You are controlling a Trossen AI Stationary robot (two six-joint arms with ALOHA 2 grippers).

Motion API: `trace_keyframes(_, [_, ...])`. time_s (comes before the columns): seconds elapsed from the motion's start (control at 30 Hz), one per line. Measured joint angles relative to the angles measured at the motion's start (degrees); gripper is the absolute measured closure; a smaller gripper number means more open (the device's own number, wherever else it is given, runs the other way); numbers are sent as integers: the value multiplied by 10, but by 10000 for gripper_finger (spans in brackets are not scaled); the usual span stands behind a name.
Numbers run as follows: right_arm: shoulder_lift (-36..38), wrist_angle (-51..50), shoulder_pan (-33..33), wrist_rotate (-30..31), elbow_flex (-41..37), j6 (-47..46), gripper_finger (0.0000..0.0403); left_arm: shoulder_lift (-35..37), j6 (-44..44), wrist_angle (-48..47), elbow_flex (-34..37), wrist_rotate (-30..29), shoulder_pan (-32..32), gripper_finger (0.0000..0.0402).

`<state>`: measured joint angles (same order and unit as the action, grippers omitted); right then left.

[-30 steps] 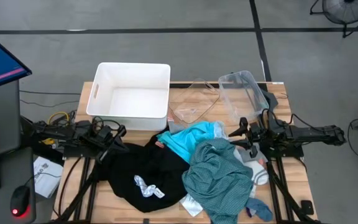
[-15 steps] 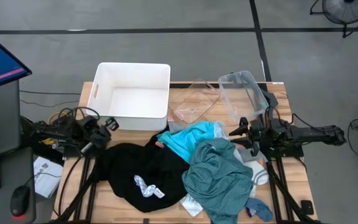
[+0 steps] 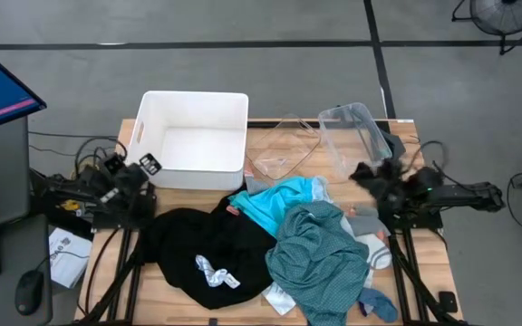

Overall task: Pick & Place Cloths
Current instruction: Put the blue gown into the white bin

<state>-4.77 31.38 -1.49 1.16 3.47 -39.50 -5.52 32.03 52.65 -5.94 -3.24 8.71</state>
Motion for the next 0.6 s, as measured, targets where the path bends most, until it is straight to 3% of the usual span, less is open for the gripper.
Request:
trace_keyframes(0.2, [-9,44,0,4,84,168,235,-157,13,-1,-162,15,0,400])
trace_keyframes(0.27, [-18,34,0,4,113,221,235,-223,13,-2,-227,49,0,400])
trace_keyframes(0.43, [-51,14,1,4,166,294,235,-387,19,-7,-406,216,8,400])
trace_keyframes(0.6, [-98,4,1,5,198,295,235,-512,19,-16,-543,286,38,400])
